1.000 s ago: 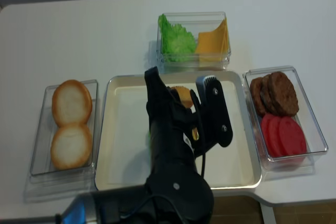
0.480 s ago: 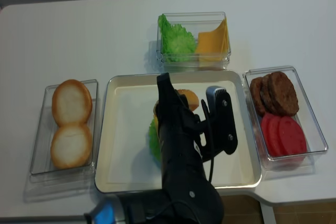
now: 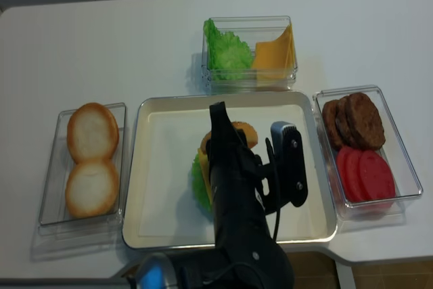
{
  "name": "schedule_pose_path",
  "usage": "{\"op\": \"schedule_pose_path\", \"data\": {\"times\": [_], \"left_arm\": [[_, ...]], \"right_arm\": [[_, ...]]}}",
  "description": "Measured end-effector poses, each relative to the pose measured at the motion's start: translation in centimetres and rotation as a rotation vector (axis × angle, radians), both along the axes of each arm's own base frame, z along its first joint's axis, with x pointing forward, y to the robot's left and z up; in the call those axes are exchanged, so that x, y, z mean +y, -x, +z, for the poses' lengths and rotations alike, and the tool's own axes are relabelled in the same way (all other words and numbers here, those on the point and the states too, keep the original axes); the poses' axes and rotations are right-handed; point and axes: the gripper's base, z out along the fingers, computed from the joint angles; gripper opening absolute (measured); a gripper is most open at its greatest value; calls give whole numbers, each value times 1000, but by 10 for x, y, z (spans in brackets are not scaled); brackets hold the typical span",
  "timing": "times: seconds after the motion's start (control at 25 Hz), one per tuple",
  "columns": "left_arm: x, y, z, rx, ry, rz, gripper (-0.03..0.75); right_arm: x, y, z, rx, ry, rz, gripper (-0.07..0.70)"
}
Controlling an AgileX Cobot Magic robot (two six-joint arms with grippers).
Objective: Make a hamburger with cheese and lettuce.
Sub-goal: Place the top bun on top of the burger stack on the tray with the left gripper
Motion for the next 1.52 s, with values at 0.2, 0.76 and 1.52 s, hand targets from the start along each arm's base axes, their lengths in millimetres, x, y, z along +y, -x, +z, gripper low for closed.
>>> {"op": "schedule_pose_path", "data": {"times": [0.2, 0.76, 1.52], "left_arm": [[0, -1, 2, -23, -8, -11, 157], [6, -12, -4, 2, 16, 44, 154], [6, -11, -6, 22, 43, 64, 151]], "right_arm": [[0, 0, 0, 0, 0, 0, 193], [0, 0, 0, 0, 0, 0, 193], [0, 0, 0, 0, 0, 0, 193]]}}
